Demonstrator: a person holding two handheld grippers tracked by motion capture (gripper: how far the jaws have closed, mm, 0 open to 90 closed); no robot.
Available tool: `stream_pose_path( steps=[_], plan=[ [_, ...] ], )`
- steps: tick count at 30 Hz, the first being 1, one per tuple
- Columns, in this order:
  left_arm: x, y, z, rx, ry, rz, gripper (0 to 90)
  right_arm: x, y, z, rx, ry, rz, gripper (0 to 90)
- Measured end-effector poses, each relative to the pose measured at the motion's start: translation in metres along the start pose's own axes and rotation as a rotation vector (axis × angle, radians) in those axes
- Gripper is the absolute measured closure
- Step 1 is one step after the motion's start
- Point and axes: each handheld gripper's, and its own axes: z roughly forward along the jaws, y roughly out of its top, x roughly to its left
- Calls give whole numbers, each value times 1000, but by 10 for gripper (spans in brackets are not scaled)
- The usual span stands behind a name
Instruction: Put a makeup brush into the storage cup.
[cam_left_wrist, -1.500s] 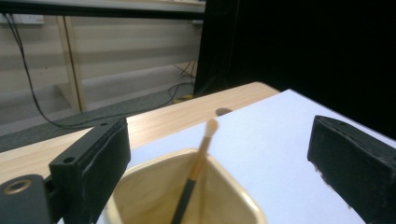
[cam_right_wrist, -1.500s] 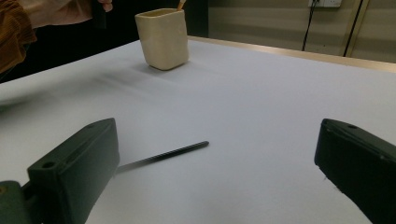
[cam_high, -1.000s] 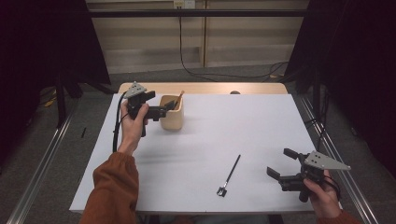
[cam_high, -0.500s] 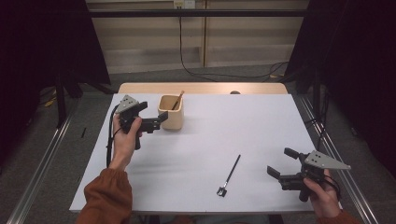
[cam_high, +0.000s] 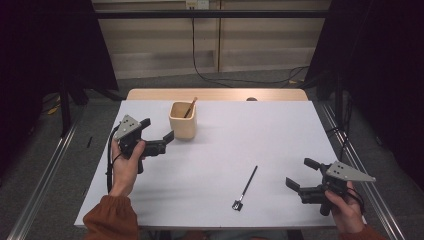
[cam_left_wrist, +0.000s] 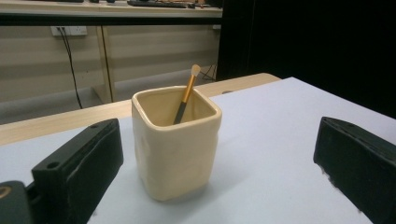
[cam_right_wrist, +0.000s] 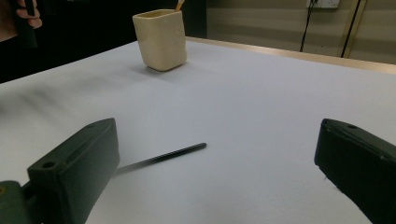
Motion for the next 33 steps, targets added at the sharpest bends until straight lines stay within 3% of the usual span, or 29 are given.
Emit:
stream_pose_path(
  steps=[4, 6, 13, 16, 22, 25, 27, 33],
  plan=[
    [-3, -9, -5, 12, 28, 0, 14, 0, 0, 1, 1, 0, -1, 0],
    [-5, -15, -8, 21, 16, -8, 14, 0, 0, 1, 2, 0, -1, 0],
    [-23, -25, -17, 33, 16, 27, 21, 0, 0, 2, 6, 0, 0, 0],
    [-29, -33, -24, 17, 15, -12, 20, 0, 1, 1, -1, 1, -2, 0],
    [-33, -45, -34, 19, 30, -53, 17, 1, 2, 3, 0, 12, -3, 0],
    [-38, -49, -42, 12, 31, -55, 17, 2, 2, 2, -2, 17, -8, 0],
    [-43, -51, -49, -25, 59, -34, 17, 0, 2, 1, -1, 13, -5, 0],
    [-55, -55, -62, -31, 24, -52, 10, 0, 2, 1, -6, 8, 0, 0]
  ],
)
